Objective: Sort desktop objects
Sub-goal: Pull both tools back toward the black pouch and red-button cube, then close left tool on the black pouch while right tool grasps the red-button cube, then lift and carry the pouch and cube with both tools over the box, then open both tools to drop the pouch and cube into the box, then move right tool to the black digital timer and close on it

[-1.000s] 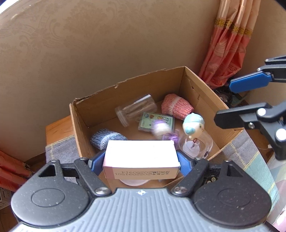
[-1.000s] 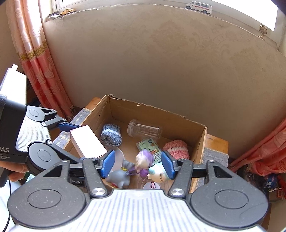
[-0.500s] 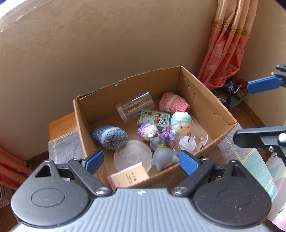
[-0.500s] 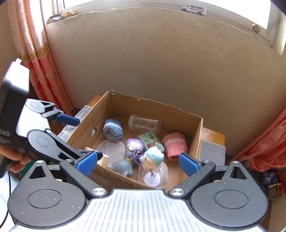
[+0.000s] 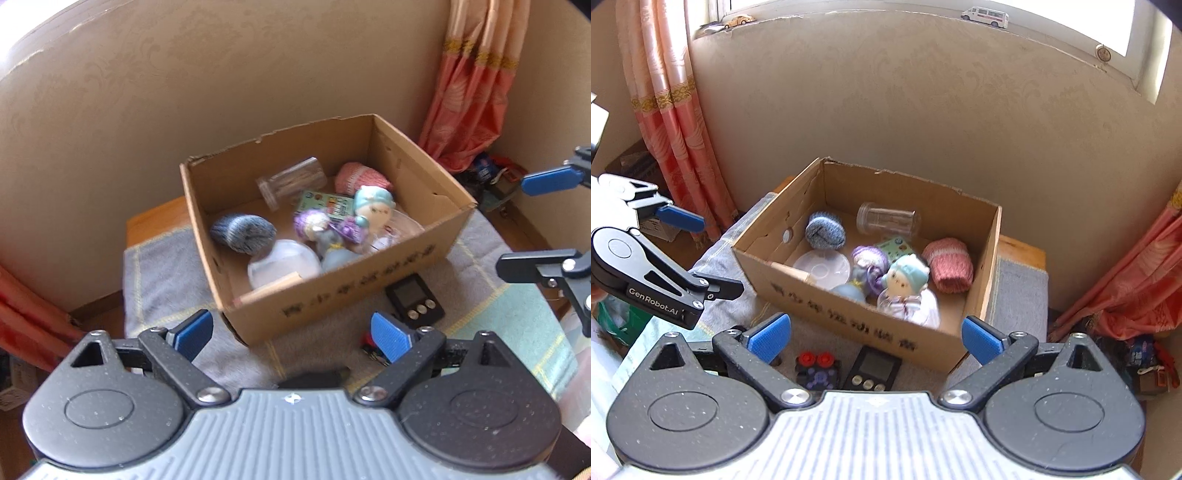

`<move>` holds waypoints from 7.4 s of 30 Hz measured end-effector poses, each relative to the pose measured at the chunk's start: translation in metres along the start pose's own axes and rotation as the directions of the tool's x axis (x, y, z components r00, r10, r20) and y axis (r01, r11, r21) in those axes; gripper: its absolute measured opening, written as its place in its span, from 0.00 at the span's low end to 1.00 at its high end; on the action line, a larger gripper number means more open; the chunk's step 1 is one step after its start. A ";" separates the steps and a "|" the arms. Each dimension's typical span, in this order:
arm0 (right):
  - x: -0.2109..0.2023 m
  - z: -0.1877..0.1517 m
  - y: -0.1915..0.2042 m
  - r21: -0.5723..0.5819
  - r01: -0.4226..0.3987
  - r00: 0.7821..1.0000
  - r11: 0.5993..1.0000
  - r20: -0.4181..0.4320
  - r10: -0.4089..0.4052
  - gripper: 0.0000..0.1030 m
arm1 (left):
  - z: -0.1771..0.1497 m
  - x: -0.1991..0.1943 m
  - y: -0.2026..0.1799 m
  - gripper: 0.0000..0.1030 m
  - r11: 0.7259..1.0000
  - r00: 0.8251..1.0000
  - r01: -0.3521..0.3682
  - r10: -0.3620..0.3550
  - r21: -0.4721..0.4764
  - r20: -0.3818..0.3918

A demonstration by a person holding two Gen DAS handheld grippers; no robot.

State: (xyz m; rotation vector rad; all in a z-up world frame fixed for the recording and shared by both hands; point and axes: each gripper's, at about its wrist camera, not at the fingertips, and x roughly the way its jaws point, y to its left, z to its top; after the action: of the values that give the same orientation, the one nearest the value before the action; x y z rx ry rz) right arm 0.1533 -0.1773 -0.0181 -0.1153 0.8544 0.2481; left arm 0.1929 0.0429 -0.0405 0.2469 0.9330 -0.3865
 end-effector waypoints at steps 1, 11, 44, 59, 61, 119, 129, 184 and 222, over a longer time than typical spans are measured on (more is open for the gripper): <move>0.000 -0.004 0.002 0.002 0.001 1.000 1.000 0.001 -0.001 1.00 | -0.006 0.001 0.000 0.93 1.000 1.000 0.007 -0.007 -0.011 0.001; 0.005 -0.044 0.017 0.013 0.019 1.000 1.000 -0.006 -0.019 1.00 | -0.048 0.024 -0.005 0.94 0.996 0.999 -0.046 0.045 -0.080 -0.014; 0.061 -0.093 0.009 0.141 -0.026 0.988 0.990 -0.149 0.047 1.00 | -0.094 0.106 -0.027 0.99 0.921 0.985 -0.170 0.145 -0.352 -0.094; 0.094 -0.080 0.029 -0.018 -0.051 0.993 0.999 -0.106 0.048 0.98 | -0.094 0.102 -0.018 0.87 0.893 0.979 -0.205 0.195 -0.400 -0.067; 0.099 -0.077 0.036 -0.049 -0.052 0.994 0.997 -0.098 0.047 0.96 | -0.096 0.101 -0.013 0.87 0.890 0.978 -0.207 0.197 -0.406 -0.068; 0.033 -0.029 0.027 -0.127 0.012 0.997 0.992 0.074 -0.003 0.54 | -0.042 0.003 -0.029 0.87 0.974 0.987 -0.090 0.116 -0.209 0.116; 0.031 -0.002 -0.002 -0.080 0.071 0.990 0.994 0.129 -0.061 0.54 | 0.004 -0.004 -0.019 0.87 0.981 0.970 -0.084 0.121 -0.177 0.211; 0.105 -0.060 -0.013 0.176 0.031 0.986 0.984 -0.166 -0.001 0.87 | 0.039 0.042 -0.023 0.89 1.000 0.999 0.001 -0.003 0.023 0.052; 0.173 -0.055 0.015 0.157 0.161 0.965 0.974 -0.233 -0.122 0.70 | -0.069 0.032 0.000 0.89 0.990 0.993 0.096 -0.103 -0.108 -0.056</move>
State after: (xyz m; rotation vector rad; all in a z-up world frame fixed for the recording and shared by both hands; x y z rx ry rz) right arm 0.2181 -0.1445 -0.1850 -0.0402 1.0816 0.0241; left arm 0.1591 0.0615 -0.1061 0.1169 1.0253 -0.4222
